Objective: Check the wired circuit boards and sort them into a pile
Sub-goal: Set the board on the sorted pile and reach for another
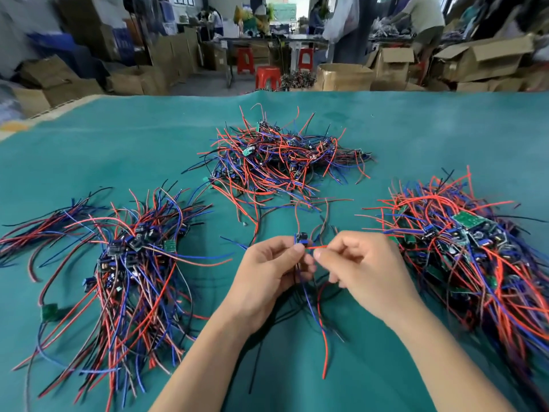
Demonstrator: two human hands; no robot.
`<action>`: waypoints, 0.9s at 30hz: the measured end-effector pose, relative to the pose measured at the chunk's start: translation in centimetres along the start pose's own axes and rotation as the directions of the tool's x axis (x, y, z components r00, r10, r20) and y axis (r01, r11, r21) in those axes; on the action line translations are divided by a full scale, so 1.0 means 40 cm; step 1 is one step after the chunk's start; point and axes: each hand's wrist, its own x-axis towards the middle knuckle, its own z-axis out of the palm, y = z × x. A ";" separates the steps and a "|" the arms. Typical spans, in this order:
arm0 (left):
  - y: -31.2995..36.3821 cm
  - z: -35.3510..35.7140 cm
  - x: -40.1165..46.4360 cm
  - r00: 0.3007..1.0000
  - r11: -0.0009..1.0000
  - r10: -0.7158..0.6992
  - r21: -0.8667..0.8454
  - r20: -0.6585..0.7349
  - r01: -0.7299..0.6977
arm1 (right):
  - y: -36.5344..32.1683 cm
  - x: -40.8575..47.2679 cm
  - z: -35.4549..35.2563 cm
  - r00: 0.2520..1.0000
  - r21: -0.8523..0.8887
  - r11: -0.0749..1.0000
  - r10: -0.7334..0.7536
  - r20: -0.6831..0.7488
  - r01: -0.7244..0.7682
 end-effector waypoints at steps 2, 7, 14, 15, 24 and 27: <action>0.001 -0.002 0.000 1.000 1.000 -0.004 -0.014 0.004 0.004 | 0.014 0.011 -0.013 0.998 -0.099 0.995 0.017 -0.060 -0.023; 0.004 -0.002 -0.001 0.999 0.999 -0.027 -0.036 0.024 0.028 | 0.013 0.012 0.004 0.998 0.186 0.982 0.021 -0.054 -0.010; 0.010 -0.009 0.008 0.997 0.985 -0.079 -0.153 -0.015 0.076 | 0.014 -0.001 -0.008 0.948 -0.016 0.970 -0.233 0.216 0.242; 0.009 -0.010 0.007 0.997 0.988 -0.078 -0.136 -0.008 0.077 | 0.016 0.003 -0.005 0.950 -0.018 0.972 -0.227 0.213 0.236; 0.006 0.002 -0.012 0.985 0.986 -0.049 0.165 0.167 0.021 | 0.028 0.020 0.012 0.973 0.587 0.777 0.202 0.108 -0.227; 0.007 -0.001 -0.013 0.977 0.978 -0.054 0.210 0.204 0.011 | 0.034 0.022 0.012 0.977 0.581 0.790 0.208 0.050 -0.198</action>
